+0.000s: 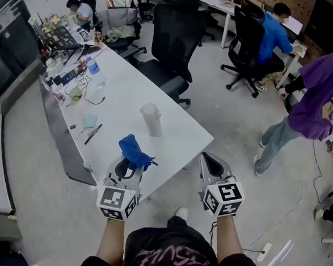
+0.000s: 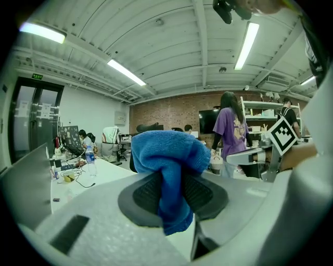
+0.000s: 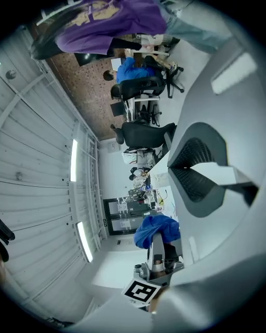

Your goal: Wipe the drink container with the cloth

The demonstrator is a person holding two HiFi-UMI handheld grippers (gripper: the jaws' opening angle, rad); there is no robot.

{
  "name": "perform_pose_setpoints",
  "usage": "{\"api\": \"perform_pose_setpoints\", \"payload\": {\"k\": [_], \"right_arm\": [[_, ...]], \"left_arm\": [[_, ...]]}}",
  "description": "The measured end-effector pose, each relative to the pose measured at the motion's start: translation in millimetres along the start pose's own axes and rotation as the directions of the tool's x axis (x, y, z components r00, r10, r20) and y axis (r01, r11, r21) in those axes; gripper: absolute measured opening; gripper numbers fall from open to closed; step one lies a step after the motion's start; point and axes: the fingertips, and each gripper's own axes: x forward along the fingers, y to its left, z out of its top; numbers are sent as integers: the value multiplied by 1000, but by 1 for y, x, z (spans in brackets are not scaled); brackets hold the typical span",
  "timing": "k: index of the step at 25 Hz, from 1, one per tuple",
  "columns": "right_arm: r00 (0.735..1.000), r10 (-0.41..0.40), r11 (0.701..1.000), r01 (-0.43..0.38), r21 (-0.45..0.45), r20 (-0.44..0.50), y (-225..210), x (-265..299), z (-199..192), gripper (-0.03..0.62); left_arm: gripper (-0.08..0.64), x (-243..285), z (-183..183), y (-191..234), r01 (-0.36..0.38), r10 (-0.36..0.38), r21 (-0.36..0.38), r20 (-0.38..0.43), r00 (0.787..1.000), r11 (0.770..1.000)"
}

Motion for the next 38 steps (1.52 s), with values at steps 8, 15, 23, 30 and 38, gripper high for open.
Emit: {"api": "perform_pose_setpoints", "payload": {"k": [8, 15, 23, 30, 38], "right_arm": [[999, 47, 999, -47, 9, -4, -20, 10, 5, 9], [998, 68, 998, -68, 9, 7, -24, 18, 11, 9], [995, 97, 995, -97, -8, 16, -18, 31, 22, 15], [993, 117, 993, -117, -31, 6, -6, 49, 23, 18], [991, 133, 989, -134, -58, -14, 4, 79, 29, 34]], "left_arm": [[100, 15, 4, -12, -33, 33, 5, -16, 999, 999], [100, 20, 8, -8, -53, 54, 15, -16, 998, 998], [100, 22, 10, -1, -66, 66, 11, -10, 998, 998], [100, 25, 6, 16, -76, 76, -7, 2, 997, 997], [100, 39, -4, 38, -71, 71, -48, -1, 997, 996]]}}
